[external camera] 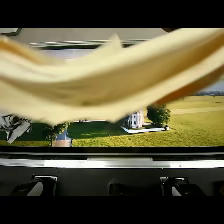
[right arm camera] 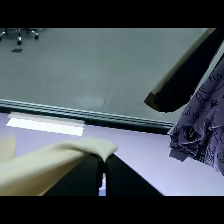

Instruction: Fold the clothes and pants, and hang the long-sleeved shirts on hangers.

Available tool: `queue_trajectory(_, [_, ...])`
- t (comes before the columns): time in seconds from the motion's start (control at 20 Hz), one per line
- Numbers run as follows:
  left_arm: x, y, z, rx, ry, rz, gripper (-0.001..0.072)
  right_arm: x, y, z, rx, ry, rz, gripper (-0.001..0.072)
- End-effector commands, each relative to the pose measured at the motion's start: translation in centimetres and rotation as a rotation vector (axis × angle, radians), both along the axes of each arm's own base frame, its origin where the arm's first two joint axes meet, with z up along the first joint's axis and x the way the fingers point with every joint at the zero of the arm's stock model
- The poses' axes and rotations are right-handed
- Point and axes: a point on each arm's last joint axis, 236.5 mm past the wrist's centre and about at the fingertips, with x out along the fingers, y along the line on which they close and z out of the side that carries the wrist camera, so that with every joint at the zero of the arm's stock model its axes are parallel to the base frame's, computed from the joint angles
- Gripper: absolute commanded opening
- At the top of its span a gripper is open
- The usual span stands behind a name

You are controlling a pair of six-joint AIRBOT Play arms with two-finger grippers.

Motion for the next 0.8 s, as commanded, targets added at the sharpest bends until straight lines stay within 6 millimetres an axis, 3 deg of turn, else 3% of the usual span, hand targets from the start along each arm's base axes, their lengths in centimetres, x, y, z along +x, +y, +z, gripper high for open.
queue_trajectory(0.0, [0.0, 0.9, -2.7, -0.035, 0.086, 0.044, 0.0012, 1.1, -0.3, -2.3, 0.055, 0.101, -0.024, 0.0027])
queue_trajectory(0.15, [5.0, -1.1, -10.4, -0.071, 0.315, -0.067, 0.0012, 6.7, 0.8, -10.5, 0.121, 0.413, -0.022, 0.0028])
queue_trajectory(0.35, [11.4, -4.7, -26.5, -0.098, 0.694, -0.177, 0.0013, 13.8, 4.9, -25.0, 0.186, 0.865, 0.085, 0.0028])
queue_trajectory(0.55, [15.1, -8.2, -41.6, -0.116, 0.954, -0.214, 0.0013, 19.9, 7.0, -39.0, 0.238, 1.143, 0.122, 0.0028])
queue_trajectory(0.65, [15.9, -9.4, -47.0, -0.116, 1.046, -0.222, 0.0014, 22.4, 7.4, -44.4, 0.268, 1.198, 0.109, 0.0027])
queue_trajectory(0.75, [16.1, -9.7, -50.3, -0.131, 1.107, -0.208, 0.0014, 23.8, 7.9, -47.6, 0.298, 1.220, 0.106, 0.0027])
